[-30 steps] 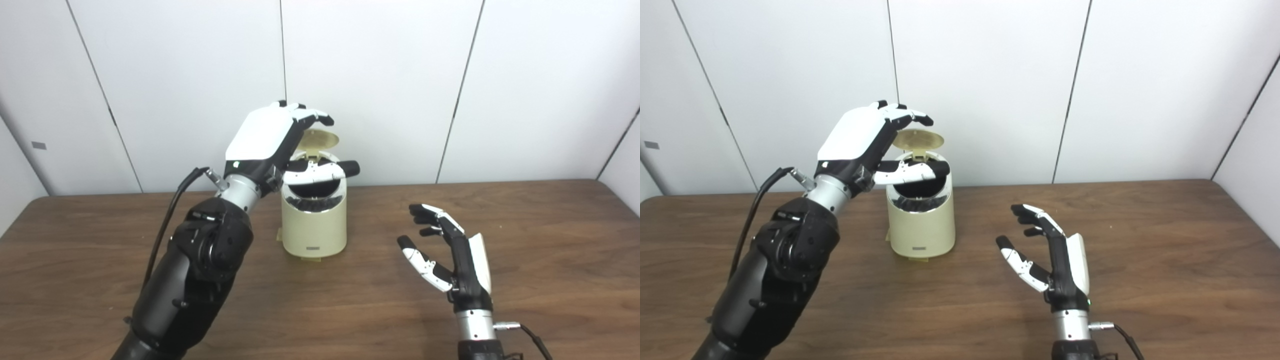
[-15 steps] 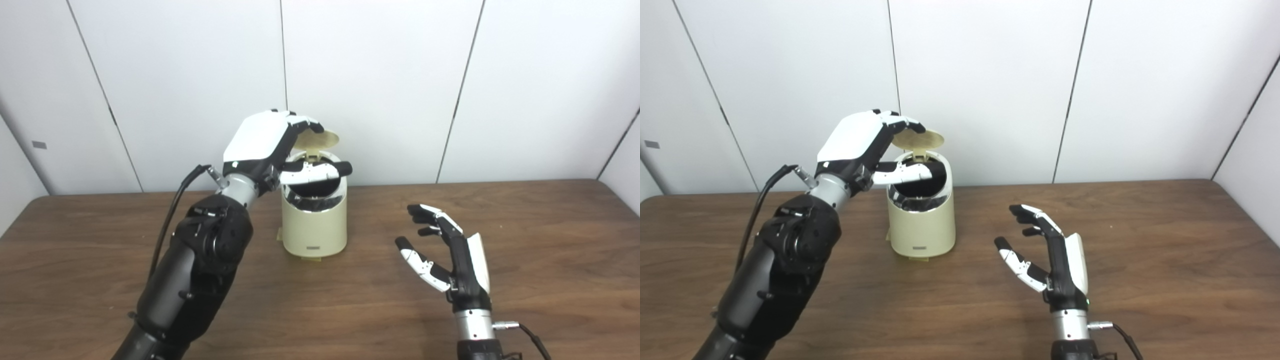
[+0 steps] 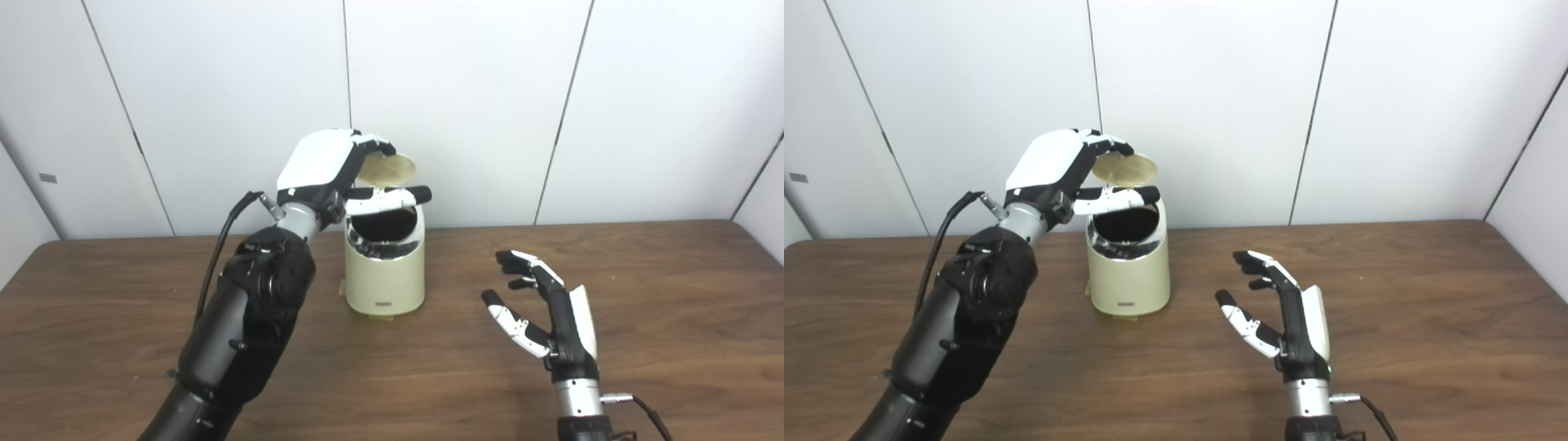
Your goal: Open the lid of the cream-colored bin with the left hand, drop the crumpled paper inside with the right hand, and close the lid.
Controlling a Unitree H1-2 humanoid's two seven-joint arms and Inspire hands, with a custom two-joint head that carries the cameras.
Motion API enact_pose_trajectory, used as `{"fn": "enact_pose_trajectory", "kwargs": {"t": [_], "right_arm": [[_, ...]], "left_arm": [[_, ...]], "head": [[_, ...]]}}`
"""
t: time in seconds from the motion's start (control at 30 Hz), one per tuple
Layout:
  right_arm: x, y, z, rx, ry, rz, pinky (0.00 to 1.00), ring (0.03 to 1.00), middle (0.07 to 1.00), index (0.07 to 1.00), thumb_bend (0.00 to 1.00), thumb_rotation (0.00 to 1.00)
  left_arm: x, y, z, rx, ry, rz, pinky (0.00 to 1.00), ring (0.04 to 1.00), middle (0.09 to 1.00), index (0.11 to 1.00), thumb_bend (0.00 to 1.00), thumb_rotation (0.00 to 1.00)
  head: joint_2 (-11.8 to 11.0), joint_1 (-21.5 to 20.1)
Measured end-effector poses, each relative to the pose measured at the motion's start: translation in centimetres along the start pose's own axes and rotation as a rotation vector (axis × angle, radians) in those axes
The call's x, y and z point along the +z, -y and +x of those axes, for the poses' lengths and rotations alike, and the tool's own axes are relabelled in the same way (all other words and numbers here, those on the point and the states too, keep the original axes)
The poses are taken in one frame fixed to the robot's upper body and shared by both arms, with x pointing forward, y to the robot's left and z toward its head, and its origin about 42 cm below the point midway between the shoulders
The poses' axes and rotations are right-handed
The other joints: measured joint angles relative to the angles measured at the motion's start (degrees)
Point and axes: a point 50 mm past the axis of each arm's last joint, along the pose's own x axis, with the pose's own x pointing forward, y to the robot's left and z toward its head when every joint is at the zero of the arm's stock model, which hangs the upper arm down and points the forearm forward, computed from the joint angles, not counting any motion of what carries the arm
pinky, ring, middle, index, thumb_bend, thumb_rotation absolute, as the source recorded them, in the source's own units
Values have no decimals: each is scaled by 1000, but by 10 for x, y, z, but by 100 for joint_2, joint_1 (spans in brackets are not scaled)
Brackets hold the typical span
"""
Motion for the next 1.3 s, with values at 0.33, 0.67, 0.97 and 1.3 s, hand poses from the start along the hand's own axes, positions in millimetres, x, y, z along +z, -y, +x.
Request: {"fn": "enact_pose_trajectory", "kwargs": {"t": [0.33,0.67,0.97,1.3], "right_arm": [[-2,-1,1,-1,-2,18,575,693,716,697,293,446],[-2,-3,3,2,0,21,551,676,707,691,295,443],[-1,-5,5,5,0,27,546,671,705,686,302,430],[-1,-8,7,1,15,39,566,683,710,689,296,415]], "left_arm": [[0,0,0,1,2,-19,1000,889,853,770,998,929],[2,-2,1,28,21,-49,1000,838,765,717,935,877],[3,-3,1,42,33,-48,1000,823,766,739,865,815],[2,0,1,33,8,-12,1000,866,772,770,901,805]], "head": [[-18,0],[-18,0],[-26,9],[-44,-9]]}}
